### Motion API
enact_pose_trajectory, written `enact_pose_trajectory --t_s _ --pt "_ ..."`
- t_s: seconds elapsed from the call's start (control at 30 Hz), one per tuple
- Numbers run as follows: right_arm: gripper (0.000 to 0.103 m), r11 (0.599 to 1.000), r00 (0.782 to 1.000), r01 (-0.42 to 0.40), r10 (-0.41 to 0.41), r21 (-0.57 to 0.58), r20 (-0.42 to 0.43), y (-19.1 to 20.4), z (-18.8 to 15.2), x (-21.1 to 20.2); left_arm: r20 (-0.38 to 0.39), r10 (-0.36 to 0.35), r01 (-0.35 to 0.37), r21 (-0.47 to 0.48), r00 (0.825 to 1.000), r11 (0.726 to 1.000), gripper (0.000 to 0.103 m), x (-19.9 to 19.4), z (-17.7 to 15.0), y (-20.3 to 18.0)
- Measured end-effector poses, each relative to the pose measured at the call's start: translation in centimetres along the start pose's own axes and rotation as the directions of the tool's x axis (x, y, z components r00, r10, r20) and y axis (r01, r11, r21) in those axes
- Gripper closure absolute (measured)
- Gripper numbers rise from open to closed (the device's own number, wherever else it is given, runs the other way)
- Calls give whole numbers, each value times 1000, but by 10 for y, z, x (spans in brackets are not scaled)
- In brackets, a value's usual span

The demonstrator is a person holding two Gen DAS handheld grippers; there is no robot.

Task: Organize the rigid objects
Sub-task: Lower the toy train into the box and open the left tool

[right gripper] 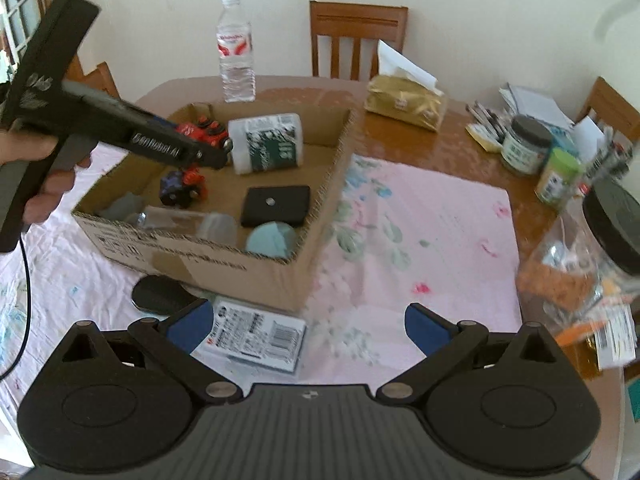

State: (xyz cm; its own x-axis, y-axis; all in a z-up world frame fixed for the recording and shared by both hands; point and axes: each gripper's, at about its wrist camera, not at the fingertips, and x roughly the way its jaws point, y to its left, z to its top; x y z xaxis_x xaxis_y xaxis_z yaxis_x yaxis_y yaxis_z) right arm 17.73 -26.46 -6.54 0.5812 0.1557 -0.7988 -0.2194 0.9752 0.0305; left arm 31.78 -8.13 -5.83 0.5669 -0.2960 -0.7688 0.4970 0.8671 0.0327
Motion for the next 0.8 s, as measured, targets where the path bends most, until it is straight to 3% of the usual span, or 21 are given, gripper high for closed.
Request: enact_pose_trajectory --t_s 0.27,0.33,0.37,0.43,0.5,0.8 --pt "0 1000 999 -3 4 27 -36 -3 -5 11 14 17 -16 -15 1000 1000 52 19 11 2" --pt "0 1000 999 -7 8 26 -32 0 -4 11 10 17 -17 -24 1000 1000 45 23 10 4" --pt "0 1000 999 -9 10 25 -31 1 -4 11 9 13 -13 -25 1000 1000 30 24 10 4" --pt "0 1000 999 -15 15 18 -32 4 -3 12 17 34 -34 -24 999 999 15 21 9 3" --pt "0 1000 999 -19 19 7 -32 7 -3 11 42 51 -51 -12 998 999 9 11 9 1" --pt "0 1000 999 -29 29 6 -46 21 -6 19 85 79 -77 -28 993 997 3 -46 -5 3"
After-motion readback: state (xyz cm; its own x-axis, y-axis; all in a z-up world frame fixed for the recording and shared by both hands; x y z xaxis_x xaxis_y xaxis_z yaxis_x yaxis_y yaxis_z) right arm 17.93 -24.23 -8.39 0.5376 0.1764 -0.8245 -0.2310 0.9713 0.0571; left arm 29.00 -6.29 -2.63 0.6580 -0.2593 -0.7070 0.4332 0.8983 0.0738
